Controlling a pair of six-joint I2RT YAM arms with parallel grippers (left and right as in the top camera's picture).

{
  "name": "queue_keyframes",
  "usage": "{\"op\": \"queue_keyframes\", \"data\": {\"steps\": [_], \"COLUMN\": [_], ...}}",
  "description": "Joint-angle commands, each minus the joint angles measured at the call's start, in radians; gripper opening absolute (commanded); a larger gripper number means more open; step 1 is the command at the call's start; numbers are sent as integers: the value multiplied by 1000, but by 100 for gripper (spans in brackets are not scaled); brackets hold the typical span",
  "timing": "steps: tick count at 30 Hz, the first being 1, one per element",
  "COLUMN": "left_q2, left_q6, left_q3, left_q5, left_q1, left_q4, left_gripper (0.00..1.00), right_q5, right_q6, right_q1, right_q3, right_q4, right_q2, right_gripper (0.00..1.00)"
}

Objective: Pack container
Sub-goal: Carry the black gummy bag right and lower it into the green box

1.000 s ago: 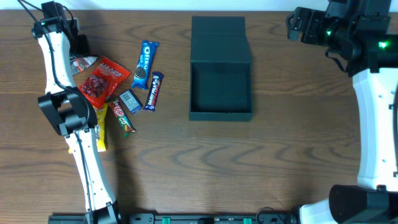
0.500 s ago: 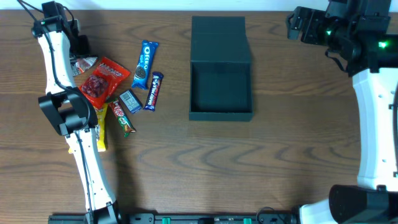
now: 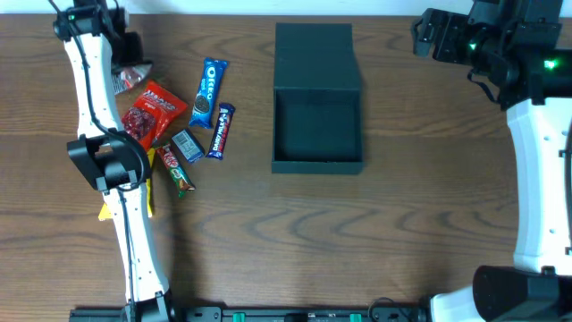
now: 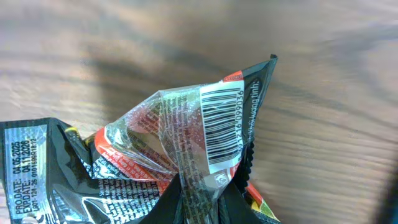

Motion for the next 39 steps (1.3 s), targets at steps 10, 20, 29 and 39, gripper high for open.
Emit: {"op": "queue_keyframes", "data": {"steps": [10,20,29,39], "left_q2": [-264,-264,-264,-264], "left_q6": [452,570,651,742], "left_q3": [42,39,-117,-272], "left_q5": [397,364,336,332], "left_q1": [-221,-449,-653,-692], "left_q4": [-99,-237,-298,-303], "left_gripper": [6,6,6,6], "right_q5": [-5,-5,-5,-5], "right_q6": [-85,-191,-273,-368], "right_q1": [-47,-195,-283,-302], "right_q3": [2,2,2,2], "right_q4": [6,-8,-10,-32], "right_q2": [-10,-84,-105,-105], "right_gripper": [99,99,99,99]}}
